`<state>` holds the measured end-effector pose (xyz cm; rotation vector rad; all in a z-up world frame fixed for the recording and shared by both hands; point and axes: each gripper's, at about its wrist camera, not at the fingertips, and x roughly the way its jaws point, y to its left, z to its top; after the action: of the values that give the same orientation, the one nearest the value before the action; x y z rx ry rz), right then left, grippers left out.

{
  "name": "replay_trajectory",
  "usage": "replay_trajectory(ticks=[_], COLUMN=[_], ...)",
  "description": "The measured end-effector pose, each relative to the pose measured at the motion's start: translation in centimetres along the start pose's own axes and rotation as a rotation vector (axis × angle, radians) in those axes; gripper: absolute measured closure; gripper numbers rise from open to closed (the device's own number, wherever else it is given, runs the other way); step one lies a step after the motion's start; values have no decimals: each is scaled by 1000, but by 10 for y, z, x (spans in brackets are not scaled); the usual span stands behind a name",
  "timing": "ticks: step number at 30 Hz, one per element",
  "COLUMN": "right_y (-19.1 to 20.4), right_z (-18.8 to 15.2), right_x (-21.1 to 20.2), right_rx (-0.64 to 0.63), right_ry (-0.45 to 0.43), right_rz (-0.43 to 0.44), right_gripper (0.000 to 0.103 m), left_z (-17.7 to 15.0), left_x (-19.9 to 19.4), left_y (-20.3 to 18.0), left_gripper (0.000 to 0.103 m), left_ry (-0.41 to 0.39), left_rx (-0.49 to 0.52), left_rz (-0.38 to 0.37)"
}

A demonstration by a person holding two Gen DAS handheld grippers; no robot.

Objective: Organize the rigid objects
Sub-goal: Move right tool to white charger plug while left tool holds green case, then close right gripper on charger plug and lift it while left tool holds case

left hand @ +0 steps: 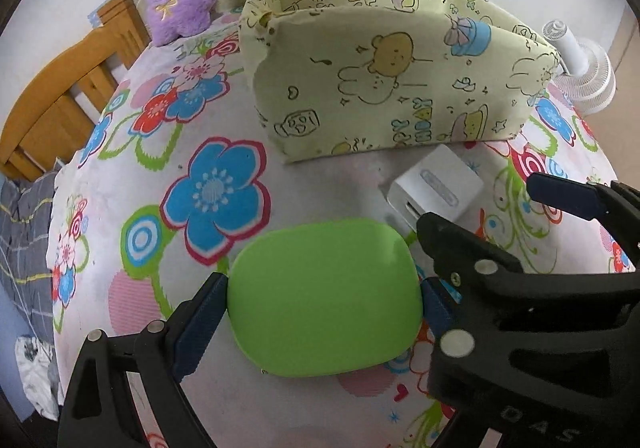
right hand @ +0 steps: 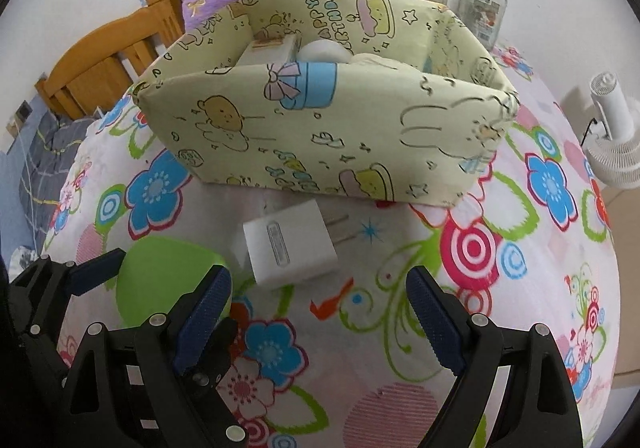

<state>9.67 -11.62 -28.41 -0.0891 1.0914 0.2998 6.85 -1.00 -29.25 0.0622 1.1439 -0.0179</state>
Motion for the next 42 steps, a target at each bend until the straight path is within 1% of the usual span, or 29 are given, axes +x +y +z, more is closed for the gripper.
replay_trajectory(ticks=[3,6,12,14,17,18,19,24,30,35,42], right_y=[2,8,16,16,17,18,17,18,10,3,-8], right_z=[3,7,14,15,17,17,17,16,10,3,-6], right_x=[5,9,17,21,26,28,29,28,21,13,-6], right_rx=[-5,-40,-77,-80,-80,-80,-77,-38,2,21,58], right_ry=[6,3,2,7,18,20,21,17,23,20,12], right_rz=[-3,-15,-18,-17,-18,-26,-34,-57,-54,-83,-110], right_gripper=[17,17,19,21,29,33,34,35,35,35,36], left_z=[4,7,10,10,12,13,14,15,13,8,7], left_x=[4,6,9,10,12,13,13,13,9,5,-8], left_y=[2,5,10,11,15,17,18,20,13,5,-7], left_gripper=[7,7,7,7,7,7,7,7,7,7,7], left_ry=[5,6,8,9,13,13,14,13,3,2,-14], left_rx=[12,20,16,15,17,19,21,17,35,26,51], left_rz=[-4,-10,-12,-11,-10,-10,-11,0,-2,-19,-34])
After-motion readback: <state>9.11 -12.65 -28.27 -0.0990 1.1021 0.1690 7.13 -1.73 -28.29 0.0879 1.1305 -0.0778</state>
